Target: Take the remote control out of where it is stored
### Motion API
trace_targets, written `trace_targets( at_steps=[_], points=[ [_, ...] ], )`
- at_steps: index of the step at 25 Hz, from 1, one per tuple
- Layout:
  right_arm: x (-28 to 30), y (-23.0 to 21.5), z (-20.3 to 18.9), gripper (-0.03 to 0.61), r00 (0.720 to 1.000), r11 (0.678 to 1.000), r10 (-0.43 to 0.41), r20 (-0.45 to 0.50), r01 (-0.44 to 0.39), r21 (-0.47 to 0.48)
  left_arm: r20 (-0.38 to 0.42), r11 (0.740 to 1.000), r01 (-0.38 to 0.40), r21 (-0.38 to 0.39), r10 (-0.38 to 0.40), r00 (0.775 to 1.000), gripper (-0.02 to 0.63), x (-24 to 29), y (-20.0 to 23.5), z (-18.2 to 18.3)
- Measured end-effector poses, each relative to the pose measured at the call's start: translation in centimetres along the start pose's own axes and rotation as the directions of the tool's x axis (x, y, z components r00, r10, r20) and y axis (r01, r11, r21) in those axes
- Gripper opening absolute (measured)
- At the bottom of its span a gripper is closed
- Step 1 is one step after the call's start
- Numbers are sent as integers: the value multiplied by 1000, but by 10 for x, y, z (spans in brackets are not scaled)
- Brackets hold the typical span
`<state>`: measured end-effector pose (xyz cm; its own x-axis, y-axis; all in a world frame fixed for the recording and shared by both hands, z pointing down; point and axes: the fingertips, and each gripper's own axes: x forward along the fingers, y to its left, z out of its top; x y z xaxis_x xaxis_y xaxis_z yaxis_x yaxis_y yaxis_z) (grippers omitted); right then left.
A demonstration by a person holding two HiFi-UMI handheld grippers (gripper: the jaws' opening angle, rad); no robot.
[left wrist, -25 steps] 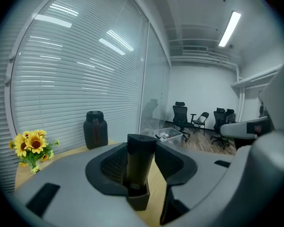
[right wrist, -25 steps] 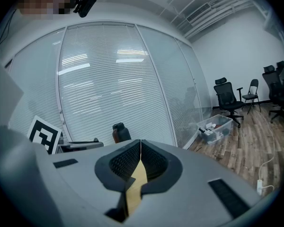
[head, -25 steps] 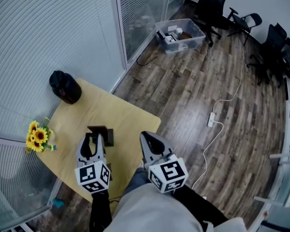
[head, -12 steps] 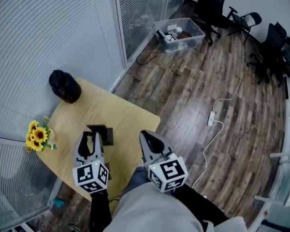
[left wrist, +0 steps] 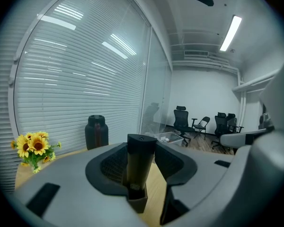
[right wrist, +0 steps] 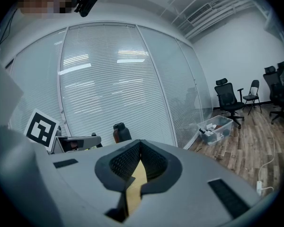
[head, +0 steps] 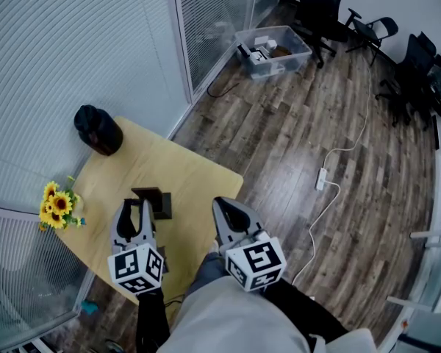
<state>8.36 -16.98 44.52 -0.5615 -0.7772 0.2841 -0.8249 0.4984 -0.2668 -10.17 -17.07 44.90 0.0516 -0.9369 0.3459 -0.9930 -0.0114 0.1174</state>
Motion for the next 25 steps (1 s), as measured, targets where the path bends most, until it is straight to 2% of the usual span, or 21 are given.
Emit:
trace_targets(
  at_steps=[25],
  points=[
    [-4, 5, 2, 5, 1000, 999, 9, -14, -10, -53, 24, 1000, -4, -29, 5, 1000, 186, -9, 1, 8]
  ],
)
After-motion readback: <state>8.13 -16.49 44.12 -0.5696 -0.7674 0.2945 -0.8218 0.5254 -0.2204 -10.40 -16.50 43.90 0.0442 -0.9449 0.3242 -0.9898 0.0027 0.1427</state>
